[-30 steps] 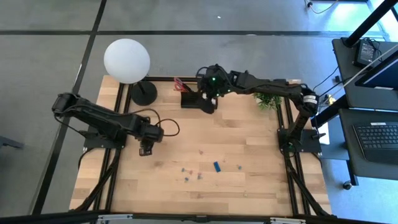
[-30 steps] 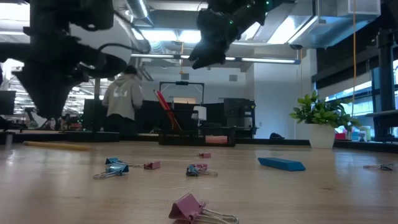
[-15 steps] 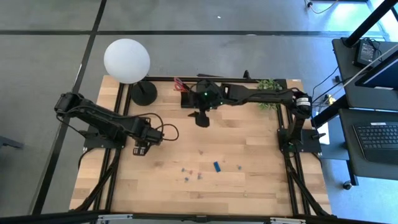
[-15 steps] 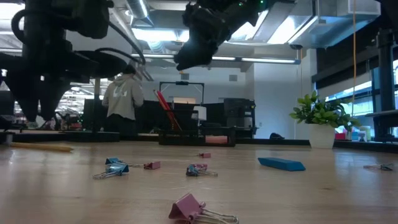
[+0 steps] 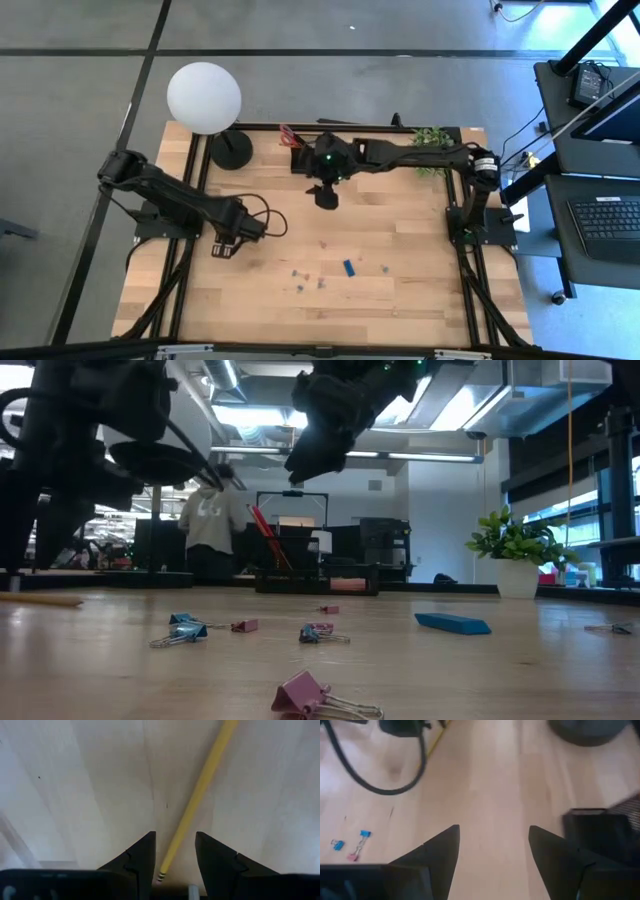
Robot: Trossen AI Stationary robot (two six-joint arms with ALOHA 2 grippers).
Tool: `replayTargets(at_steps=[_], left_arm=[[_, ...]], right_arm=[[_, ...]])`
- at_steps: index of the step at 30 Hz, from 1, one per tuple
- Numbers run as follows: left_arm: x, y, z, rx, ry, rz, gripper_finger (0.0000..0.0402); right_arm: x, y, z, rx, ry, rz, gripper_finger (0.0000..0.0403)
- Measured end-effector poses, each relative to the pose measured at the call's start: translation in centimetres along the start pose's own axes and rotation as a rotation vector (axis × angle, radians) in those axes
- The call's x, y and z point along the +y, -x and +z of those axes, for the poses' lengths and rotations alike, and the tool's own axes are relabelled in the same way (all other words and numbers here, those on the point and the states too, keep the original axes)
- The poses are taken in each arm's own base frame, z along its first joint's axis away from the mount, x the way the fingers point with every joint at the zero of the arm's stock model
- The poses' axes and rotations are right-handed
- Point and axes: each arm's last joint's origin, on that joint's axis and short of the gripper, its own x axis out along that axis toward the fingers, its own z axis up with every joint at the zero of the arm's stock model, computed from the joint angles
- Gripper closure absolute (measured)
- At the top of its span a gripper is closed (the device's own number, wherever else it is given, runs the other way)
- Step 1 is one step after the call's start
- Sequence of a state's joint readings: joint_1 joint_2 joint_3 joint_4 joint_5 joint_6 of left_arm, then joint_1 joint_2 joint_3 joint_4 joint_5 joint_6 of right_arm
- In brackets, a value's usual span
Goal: Pick and place office supplies into organizer
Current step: Put the yellow pencil into the black desk organizer
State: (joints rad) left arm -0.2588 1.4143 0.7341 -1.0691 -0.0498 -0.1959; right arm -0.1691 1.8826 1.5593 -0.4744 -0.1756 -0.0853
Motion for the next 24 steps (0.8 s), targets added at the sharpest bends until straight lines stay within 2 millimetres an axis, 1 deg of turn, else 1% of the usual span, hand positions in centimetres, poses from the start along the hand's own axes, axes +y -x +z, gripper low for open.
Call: replayTargets(at_steps=[4, 7, 9, 13, 19, 24], left_arm=[[-0.6, -0.7, 0.6, 0.002, -0.008, 0.004, 0.0269], [-1.6, -1.4, 1.6, -0.030, -0.041, -0.047, 0.0272], [-2.4, -2.0, 2.0, -0.035, -0.074, -0.052, 0.0275], [-3.1, -2.5, 2.1, 0.002, -0.059, -0.029, 0.0278], [-3.5, -2.7, 2.1, 0.010, -0.065, -0.032, 0.0282], [-3.1, -2.8, 2.3, 0.001, -0.048, -0.057, 0.0304]], right_arm=[[0.7, -1.1, -0.2, 0.006, 0.034, 0.017, 0.0161], [0.8, -1.1, -0.1, 0.003, 0.039, 0.017, 0.0161], [0.8, -1.1, -0.2, 0.006, 0.037, 0.016, 0.0161], [0.9, -1.0, -0.2, 0.008, 0.018, 0.016, 0.0161], [0.9, -1.0, -0.2, 0.013, 0.016, 0.017, 0.0161], [0.9, -1.0, -0.3, 0.020, 0.015, 0.018, 0.0161]])
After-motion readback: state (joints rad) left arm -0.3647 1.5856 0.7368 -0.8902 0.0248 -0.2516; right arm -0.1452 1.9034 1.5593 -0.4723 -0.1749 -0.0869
